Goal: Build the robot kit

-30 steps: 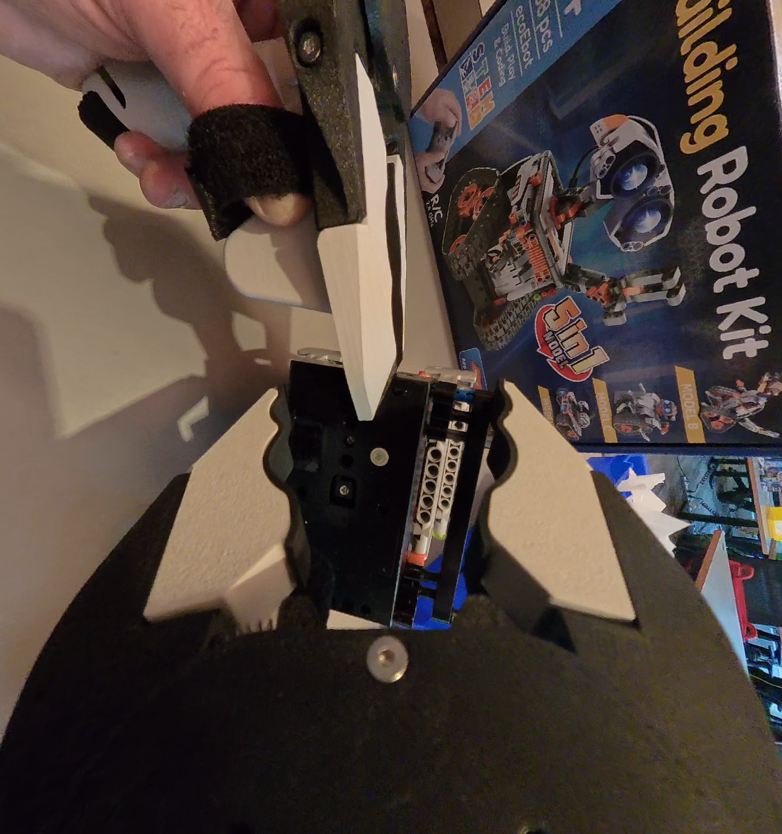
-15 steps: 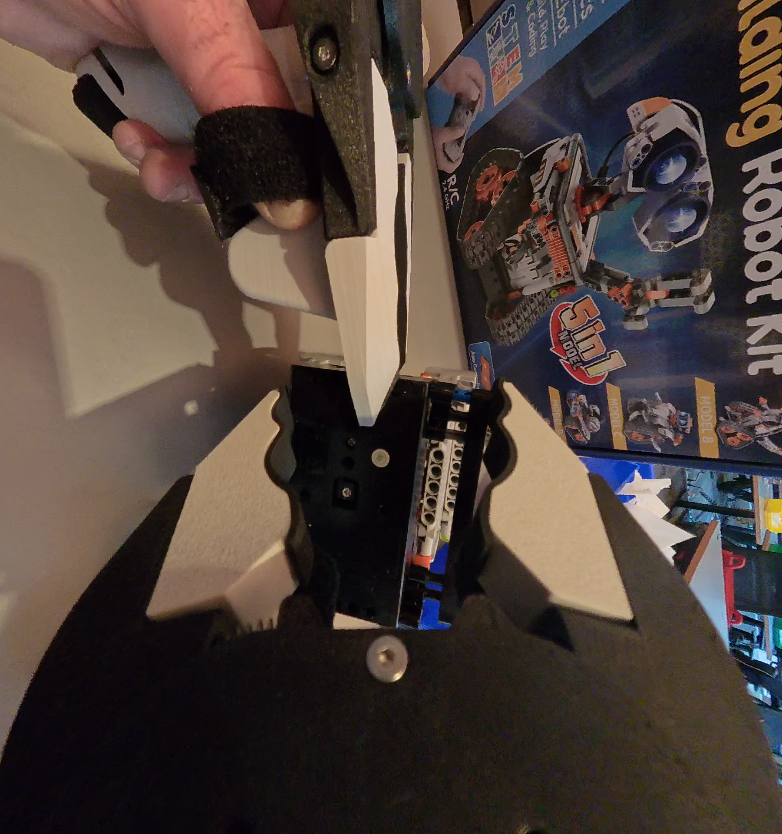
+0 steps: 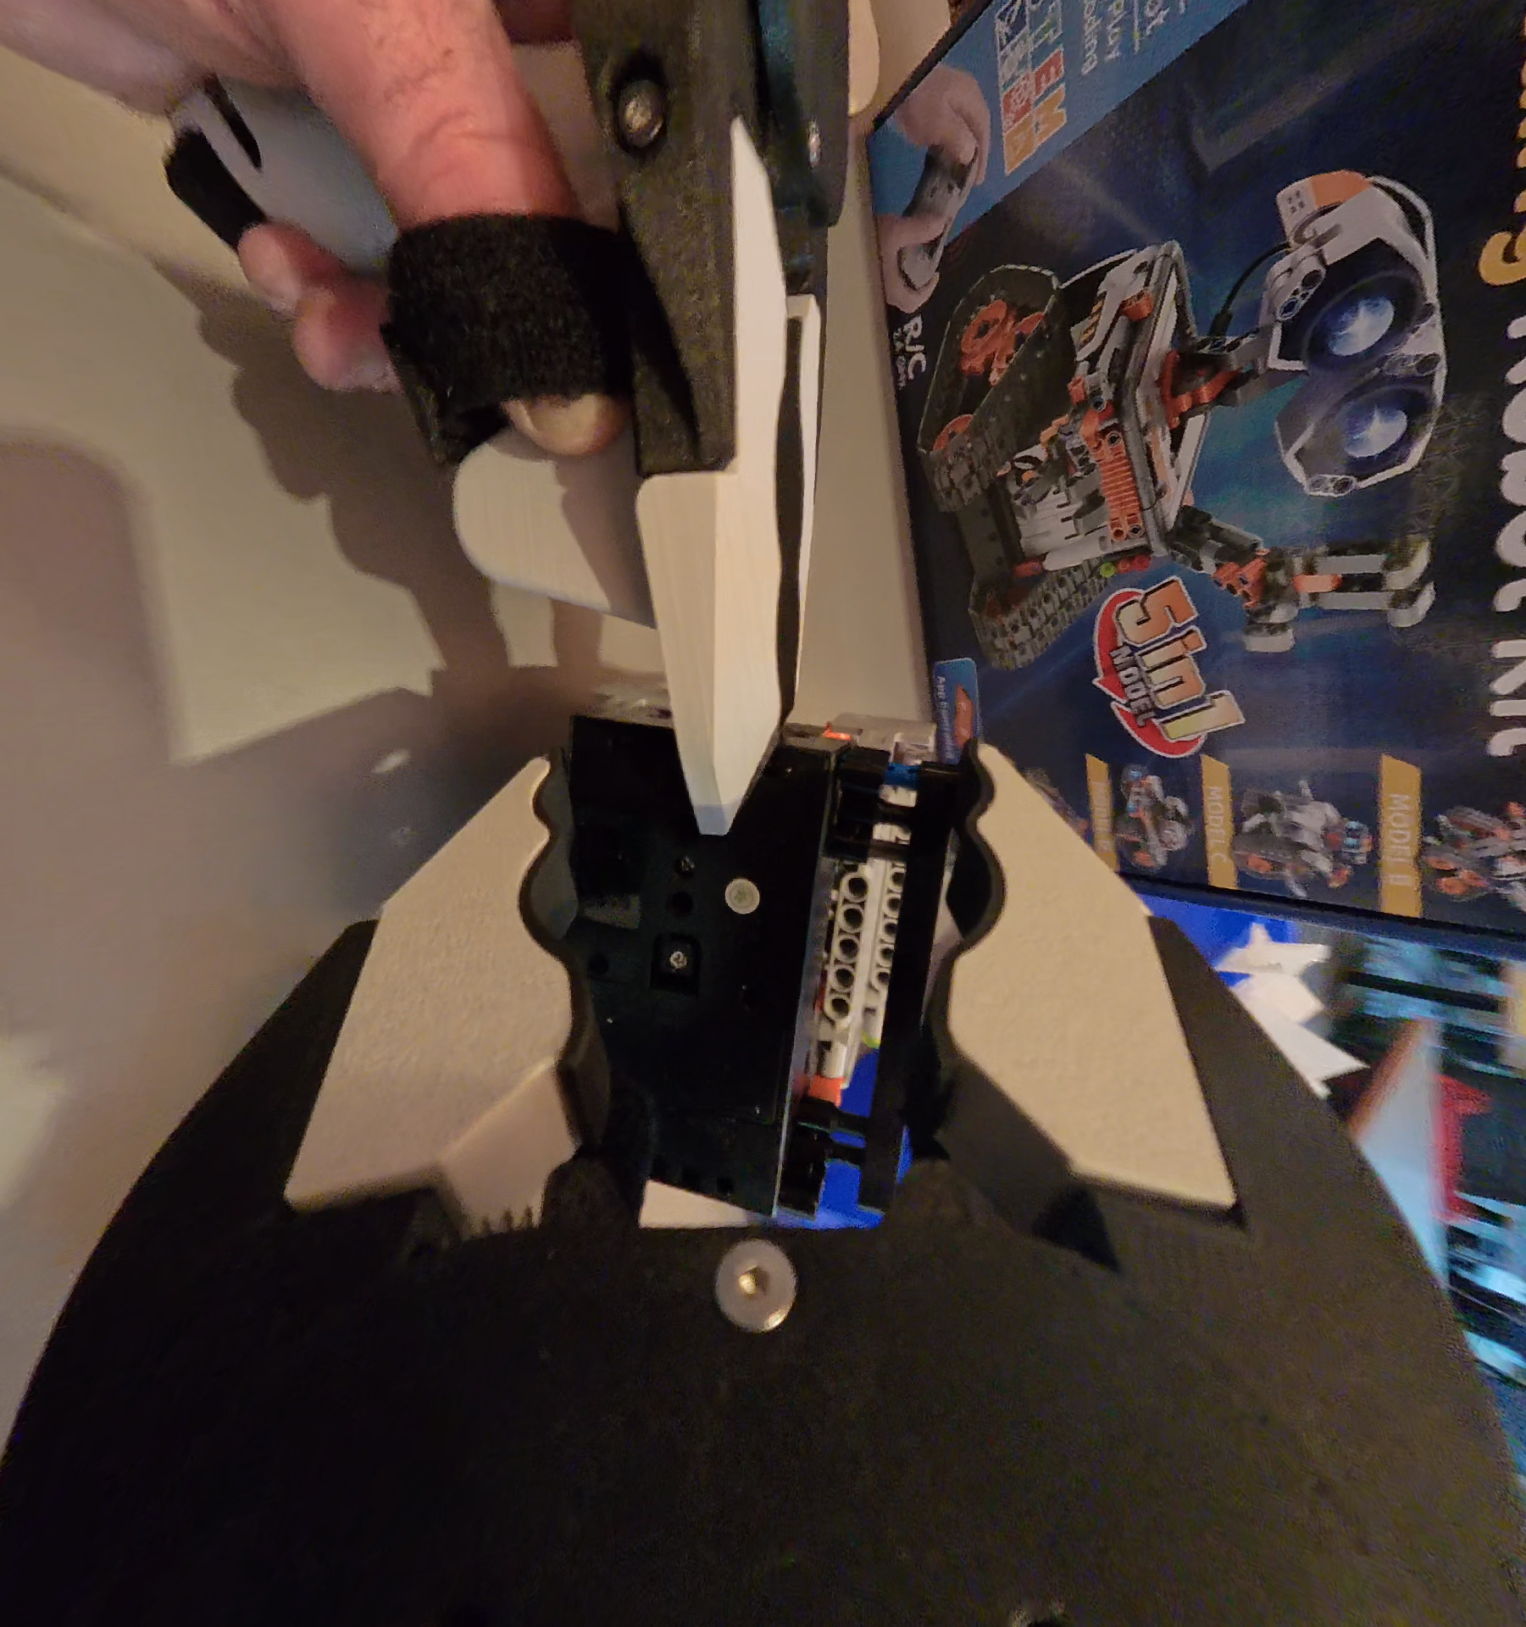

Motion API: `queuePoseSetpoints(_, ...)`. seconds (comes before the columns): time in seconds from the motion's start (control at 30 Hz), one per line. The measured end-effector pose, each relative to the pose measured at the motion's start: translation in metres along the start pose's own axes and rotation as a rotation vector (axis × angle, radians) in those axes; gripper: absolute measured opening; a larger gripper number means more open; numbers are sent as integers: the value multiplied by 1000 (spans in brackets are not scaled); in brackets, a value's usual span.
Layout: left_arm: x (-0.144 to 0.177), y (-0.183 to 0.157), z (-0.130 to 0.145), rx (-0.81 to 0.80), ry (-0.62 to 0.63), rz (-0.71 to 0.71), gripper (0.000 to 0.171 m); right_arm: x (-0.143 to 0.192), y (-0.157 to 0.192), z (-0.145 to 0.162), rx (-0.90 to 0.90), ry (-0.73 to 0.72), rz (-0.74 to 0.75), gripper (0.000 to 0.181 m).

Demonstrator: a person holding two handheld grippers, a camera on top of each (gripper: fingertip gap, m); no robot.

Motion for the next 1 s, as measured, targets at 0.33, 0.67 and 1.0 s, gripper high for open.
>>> queuePoseSetpoints(0.33, 1, -4, 9, -179, 70, -18, 31, 35, -22, 9, -270, -145, -242, 26)
queuePoseSetpoints(0.67, -4, -16, 16, -327, 84, -55, 31, 35, -21, 14, -260, -144, -342, 20)
queuePoseSetpoints(1.0, -12, -39, 22, -510, 172, -109, 30, 54, -4, 40, -451, -327, -431, 5)
Point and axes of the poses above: each gripper's, where its closed fingertips meet, x back along the fingers, z out of its underside, y = z × x across the jaws, the point moved 8 cm from there along x, back along the fingers, and after that the axes turned 9 degrees about x, right-handed, at the moved point
